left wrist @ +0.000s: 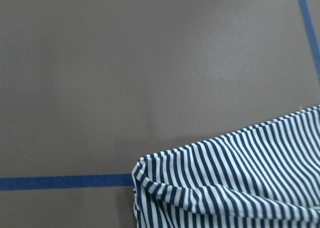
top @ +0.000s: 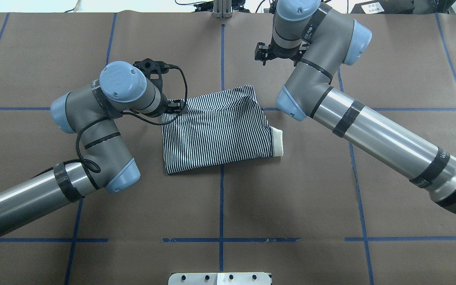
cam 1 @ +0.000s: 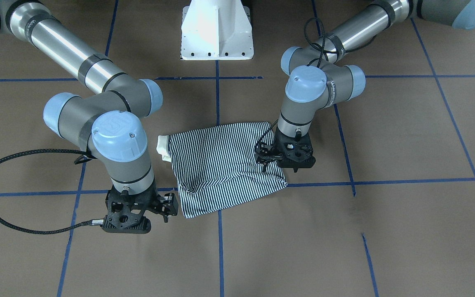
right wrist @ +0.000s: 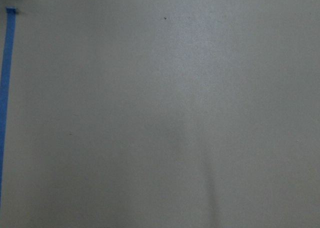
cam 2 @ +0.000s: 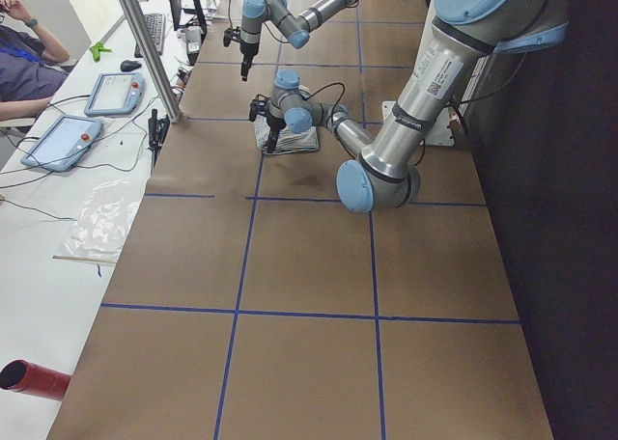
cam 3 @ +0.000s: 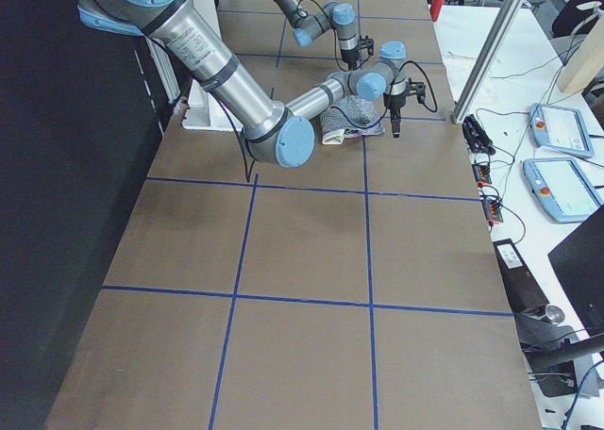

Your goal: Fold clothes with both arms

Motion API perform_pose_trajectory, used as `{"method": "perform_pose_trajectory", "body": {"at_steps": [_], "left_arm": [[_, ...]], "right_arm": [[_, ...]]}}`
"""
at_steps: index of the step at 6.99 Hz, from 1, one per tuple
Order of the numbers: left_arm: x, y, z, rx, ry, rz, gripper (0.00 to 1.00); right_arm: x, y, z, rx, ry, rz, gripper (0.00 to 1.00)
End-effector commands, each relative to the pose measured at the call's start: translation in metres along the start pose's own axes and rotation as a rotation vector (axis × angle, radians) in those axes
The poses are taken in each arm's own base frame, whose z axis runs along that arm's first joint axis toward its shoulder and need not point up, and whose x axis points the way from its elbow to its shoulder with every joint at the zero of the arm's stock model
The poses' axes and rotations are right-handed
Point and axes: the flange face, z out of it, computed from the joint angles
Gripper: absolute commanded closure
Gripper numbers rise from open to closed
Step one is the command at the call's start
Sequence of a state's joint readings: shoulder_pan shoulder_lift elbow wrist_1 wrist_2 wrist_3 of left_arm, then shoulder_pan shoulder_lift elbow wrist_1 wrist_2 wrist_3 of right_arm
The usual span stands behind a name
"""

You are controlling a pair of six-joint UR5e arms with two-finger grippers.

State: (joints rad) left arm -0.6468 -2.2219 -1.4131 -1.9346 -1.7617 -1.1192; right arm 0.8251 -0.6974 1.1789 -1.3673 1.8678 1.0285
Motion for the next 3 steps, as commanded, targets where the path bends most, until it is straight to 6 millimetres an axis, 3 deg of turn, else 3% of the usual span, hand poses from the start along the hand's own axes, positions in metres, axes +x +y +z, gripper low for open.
{"method": "perform_pose_trajectory", "body": {"at_steps": [1,3], "left_arm": [[-0.009,-0.009,0.019,0.023,-0.055,0.03,0.0],[-0.062,-0.056,0.026,0.06,-0.14,0.07,0.0]], "right_arm": [[0.002,0.001,0.001,-0.007,-0.004,0.0,0.0],[0.012,0.006,0.009,-0.024,-0.002,-0.006,0.0]]}}
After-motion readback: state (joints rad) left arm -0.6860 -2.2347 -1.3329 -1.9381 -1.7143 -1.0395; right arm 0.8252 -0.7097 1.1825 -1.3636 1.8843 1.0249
